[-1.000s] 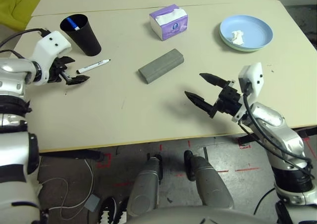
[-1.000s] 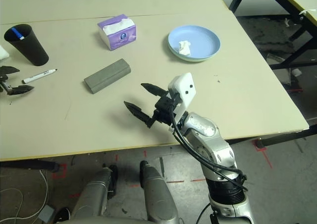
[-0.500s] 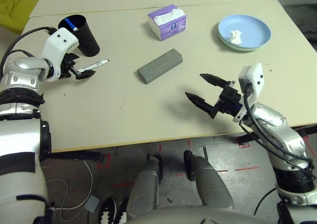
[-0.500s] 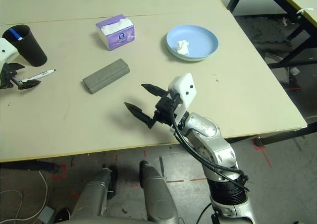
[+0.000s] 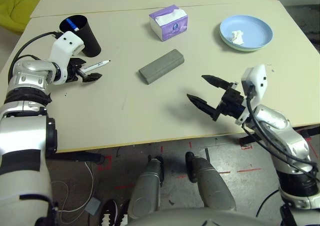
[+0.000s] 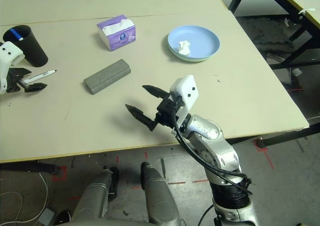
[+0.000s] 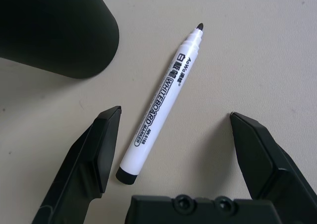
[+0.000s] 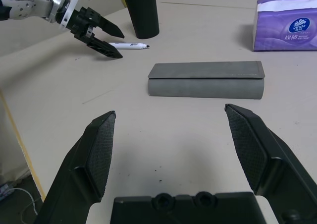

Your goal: Organize and tidy the items on the table.

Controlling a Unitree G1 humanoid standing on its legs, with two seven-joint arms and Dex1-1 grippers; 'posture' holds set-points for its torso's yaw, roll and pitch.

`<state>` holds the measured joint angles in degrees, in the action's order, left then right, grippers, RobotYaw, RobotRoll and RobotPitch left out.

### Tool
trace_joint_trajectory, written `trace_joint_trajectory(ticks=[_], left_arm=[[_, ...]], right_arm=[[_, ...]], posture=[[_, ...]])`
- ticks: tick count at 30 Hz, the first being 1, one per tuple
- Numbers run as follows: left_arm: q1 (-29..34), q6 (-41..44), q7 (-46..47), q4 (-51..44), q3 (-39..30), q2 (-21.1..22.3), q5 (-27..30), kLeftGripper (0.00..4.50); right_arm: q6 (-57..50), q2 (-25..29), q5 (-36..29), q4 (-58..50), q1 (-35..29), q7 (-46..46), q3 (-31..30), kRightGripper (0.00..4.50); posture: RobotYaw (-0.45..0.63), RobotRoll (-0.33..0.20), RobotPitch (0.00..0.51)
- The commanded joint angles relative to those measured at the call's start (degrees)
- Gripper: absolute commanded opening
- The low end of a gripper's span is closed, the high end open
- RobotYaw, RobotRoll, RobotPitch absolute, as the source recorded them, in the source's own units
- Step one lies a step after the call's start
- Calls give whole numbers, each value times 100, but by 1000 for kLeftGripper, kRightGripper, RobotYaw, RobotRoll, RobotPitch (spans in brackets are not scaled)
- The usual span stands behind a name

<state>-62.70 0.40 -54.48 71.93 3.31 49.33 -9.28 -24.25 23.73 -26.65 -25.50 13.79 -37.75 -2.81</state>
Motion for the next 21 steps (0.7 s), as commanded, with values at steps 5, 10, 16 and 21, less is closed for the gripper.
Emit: trace_joint_trajectory(ticks=[5,10,16,21], left_arm=[[33,77,223,245,-120,-108,14,4465],[57,131,371,286,-221,-174,52,4465],[70,208,310,301,-261,-181,68,2819],[40,279,151,288,-293,-178,112,1113]], right_arm=[[-63,28,-48,-170,-86,-10,-60,4500],[-88,25,-64,-202,-81,1,-56,4500],[-140,5,-104,-271,-73,42,-53,4500],[-183,-21,-148,-308,5,92,-33,4500]], posture=[[-195,0,270],[-198,0,271],[-204,0,272],[-204,0,270]])
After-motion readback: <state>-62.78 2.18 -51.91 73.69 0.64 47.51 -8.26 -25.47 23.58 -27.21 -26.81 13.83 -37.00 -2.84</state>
